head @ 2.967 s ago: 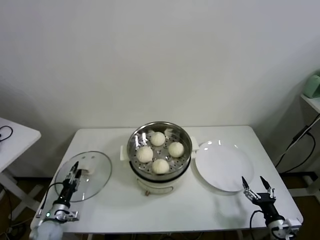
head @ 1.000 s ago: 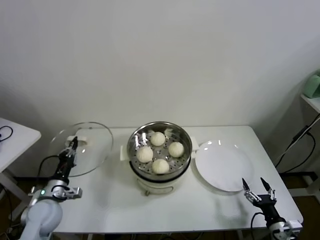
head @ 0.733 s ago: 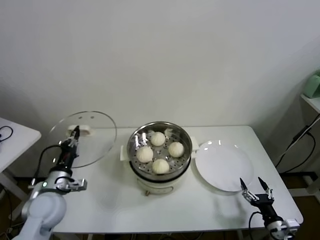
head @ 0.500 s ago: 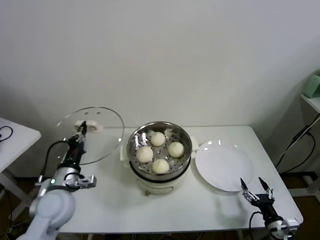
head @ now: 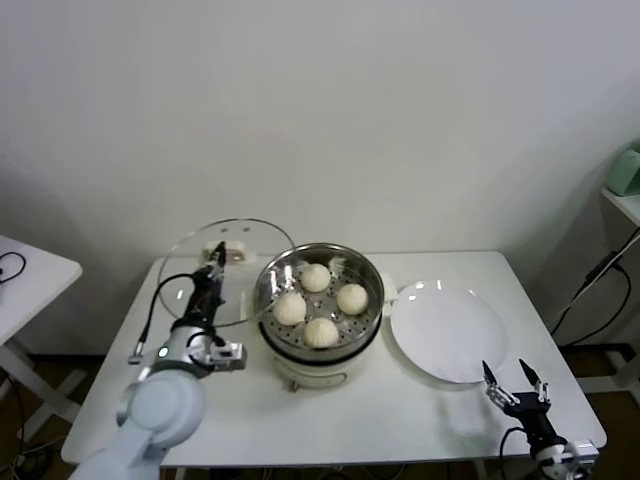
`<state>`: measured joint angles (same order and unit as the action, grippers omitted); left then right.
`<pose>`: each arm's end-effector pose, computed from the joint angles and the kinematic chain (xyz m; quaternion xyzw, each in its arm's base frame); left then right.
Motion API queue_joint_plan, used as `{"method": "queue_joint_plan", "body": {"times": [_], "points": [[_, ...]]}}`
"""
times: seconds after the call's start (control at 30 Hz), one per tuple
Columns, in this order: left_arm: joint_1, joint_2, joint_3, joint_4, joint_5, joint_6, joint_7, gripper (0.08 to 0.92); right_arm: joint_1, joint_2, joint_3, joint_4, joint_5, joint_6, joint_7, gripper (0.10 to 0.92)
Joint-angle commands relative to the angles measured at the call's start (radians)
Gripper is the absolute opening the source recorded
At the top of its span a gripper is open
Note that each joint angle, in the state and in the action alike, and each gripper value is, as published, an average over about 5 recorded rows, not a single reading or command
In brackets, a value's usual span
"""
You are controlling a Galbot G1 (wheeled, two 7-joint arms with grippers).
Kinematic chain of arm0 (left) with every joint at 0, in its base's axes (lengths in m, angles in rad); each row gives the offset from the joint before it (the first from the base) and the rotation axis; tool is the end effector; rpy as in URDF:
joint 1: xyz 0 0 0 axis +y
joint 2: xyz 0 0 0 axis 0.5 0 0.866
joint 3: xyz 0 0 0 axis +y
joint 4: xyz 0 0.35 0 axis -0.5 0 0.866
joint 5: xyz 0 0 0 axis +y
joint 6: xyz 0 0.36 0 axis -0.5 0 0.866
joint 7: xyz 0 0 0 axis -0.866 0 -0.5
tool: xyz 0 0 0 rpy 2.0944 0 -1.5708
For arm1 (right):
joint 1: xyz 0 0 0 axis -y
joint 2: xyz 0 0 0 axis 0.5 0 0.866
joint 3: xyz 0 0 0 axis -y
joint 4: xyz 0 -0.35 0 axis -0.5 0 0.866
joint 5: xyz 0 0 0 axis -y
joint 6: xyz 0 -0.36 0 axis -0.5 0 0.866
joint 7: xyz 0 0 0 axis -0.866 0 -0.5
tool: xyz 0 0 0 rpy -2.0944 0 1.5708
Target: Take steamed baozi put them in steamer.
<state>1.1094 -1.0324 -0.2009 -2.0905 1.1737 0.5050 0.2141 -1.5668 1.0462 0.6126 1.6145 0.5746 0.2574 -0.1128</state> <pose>0.2835 0.0027 -0.2158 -0.0092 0.7162 0.6975 0.0198 0.1752 -0.1951 -0.4151 0.0225 -0.9957 -0.0172 0.0882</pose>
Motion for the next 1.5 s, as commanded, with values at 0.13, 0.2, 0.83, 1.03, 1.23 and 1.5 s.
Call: {"method": "queue_joint_plan", "body": {"times": [0.13, 0.2, 0.83, 1.03, 1.23, 1.5], "points": [[-0.151, -0.090, 0.237, 0.013, 0.077, 0.105, 0.116, 0.131, 0.006, 0.001, 0.000, -0.004, -0.006, -0.008, 0.000, 0.823], [-0.162, -0.114, 0.254, 0.024, 0.098, 0.109, 0.132, 0.131, 0.007, 0.001, 0.001, -0.004, -0.007, -0.010, 0.000, 0.823], [-0.126, -0.321, 0.295, 0.141, 0.278, 0.082, 0.149, 0.131, 0.025, 0.001, -0.013, -0.017, -0.002, -0.009, -0.004, 0.823], [-0.123, -0.352, 0.298, 0.162, 0.313, 0.071, 0.131, 0.131, 0.025, -0.002, -0.016, -0.020, -0.001, -0.008, -0.006, 0.823], [-0.106, -0.387, 0.302, 0.185, 0.338, 0.064, 0.117, 0.131, 0.023, -0.003, -0.013, -0.019, 0.003, -0.006, -0.007, 0.823], [-0.110, -0.400, 0.301, 0.213, 0.337, 0.063, 0.098, 0.131, 0.016, -0.007, -0.010, -0.014, 0.007, -0.005, -0.010, 0.823]]}}
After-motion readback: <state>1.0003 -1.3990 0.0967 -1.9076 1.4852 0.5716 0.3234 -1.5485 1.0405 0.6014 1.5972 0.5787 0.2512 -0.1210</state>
